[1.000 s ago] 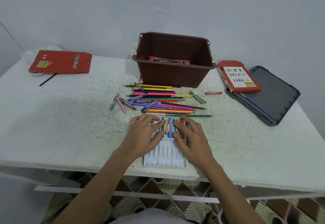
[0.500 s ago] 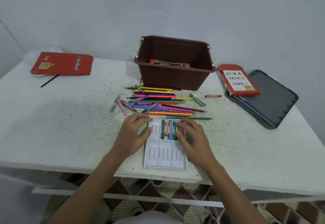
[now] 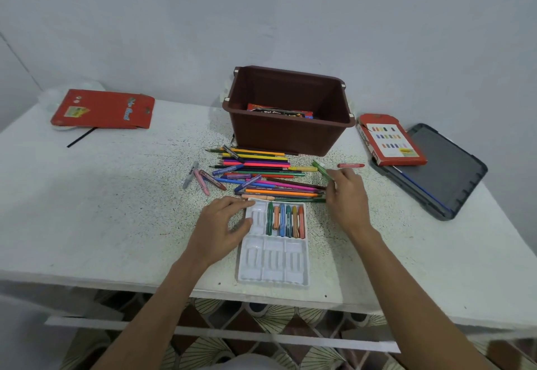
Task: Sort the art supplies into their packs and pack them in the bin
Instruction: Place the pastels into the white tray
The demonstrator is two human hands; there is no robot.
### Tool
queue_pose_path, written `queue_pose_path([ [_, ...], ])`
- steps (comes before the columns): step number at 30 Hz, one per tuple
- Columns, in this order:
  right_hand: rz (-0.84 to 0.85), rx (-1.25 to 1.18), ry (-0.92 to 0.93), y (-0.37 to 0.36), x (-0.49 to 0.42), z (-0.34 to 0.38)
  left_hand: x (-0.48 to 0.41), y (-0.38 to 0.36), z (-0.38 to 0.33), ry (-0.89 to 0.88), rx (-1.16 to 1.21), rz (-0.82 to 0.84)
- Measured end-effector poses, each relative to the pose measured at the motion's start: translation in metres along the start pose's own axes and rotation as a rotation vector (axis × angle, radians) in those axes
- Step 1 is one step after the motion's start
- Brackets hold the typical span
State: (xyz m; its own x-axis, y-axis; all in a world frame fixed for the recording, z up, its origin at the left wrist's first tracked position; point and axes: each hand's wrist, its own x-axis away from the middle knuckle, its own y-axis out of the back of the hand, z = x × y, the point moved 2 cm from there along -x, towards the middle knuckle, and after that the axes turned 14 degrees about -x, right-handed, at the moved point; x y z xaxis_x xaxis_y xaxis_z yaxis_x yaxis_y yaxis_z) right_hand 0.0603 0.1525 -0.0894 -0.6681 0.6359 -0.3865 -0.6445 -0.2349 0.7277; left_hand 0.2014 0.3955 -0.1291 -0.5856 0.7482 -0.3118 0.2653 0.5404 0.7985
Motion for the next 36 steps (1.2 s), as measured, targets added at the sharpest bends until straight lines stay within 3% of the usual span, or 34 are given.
queue_pose_path([
  [6, 0.239, 0.320, 0.046, -0.018, -0.032, -0.008, 0.000, 0.000, -0.001, 0.036, -0.004, 0.012],
  [9, 0.250, 0.363, 0.005, -0.026, -0.040, -0.012, 0.000, 0.000, 0.000, 0.044, 0.000, 0.010],
  [20, 0.113, -0.205, -0.233, -0.012, -0.035, 0.014, -0.001, 0.000, 0.001, 0.052, 0.008, 0.020],
  [27, 0.246, -0.648, -0.390, -0.005, 0.004, 0.062, 0.000, 0.001, 0.000, 0.053, 0.005, 0.027],
  [32, 0.346, -0.700, -0.308, -0.018, 0.032, 0.086, -0.001, 0.000, -0.001, 0.055, -0.004, 0.029],
  [36, 0.381, -0.539, -0.168, -0.030, 0.046, 0.094, -0.001, 0.001, -0.002, 0.054, -0.025, 0.028],
])
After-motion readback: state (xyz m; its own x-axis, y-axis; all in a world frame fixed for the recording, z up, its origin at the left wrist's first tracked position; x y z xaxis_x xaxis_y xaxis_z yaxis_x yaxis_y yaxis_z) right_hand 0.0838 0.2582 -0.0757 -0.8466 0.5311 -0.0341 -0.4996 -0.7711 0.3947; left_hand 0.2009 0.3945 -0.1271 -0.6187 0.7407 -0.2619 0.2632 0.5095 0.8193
